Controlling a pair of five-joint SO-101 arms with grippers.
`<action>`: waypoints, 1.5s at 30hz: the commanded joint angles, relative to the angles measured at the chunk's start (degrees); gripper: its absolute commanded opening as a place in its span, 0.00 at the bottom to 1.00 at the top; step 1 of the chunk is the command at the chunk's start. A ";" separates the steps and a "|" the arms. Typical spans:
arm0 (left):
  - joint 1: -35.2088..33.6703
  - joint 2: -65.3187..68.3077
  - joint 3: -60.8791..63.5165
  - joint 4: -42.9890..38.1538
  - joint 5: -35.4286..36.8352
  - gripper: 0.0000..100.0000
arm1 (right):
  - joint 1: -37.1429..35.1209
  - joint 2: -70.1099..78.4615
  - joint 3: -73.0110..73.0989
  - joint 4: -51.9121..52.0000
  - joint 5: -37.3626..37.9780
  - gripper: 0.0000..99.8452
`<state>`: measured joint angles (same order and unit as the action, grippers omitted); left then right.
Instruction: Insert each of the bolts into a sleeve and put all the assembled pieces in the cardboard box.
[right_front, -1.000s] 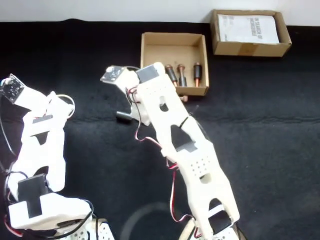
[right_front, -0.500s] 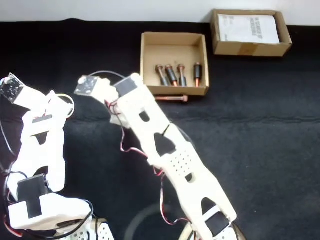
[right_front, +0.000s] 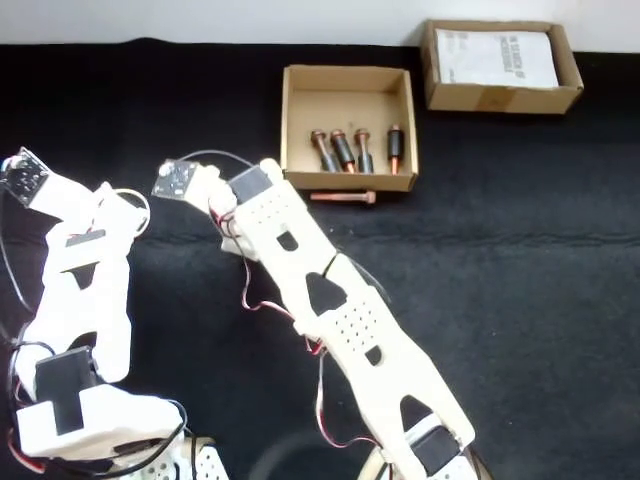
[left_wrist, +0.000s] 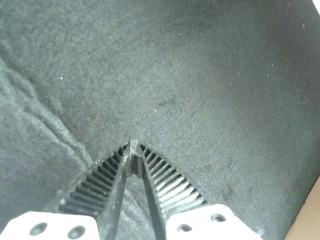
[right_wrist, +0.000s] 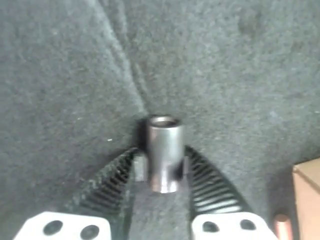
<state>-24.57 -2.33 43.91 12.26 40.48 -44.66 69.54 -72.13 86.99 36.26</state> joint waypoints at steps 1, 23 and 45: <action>-0.75 -0.22 -2.42 -0.97 0.09 0.01 | 0.75 0.66 -4.18 0.13 -1.67 0.01; 5.49 -0.22 -1.89 -0.26 -4.84 0.01 | 19.38 -26.68 -29.05 13.93 -27.16 0.01; 26.42 -0.48 -2.68 11.87 -44.92 0.01 | 33.54 -56.04 -29.05 14.20 -47.21 0.01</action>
<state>-0.31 -1.98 43.82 23.87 3.38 -11.69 18.81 -94.90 100.44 -10.42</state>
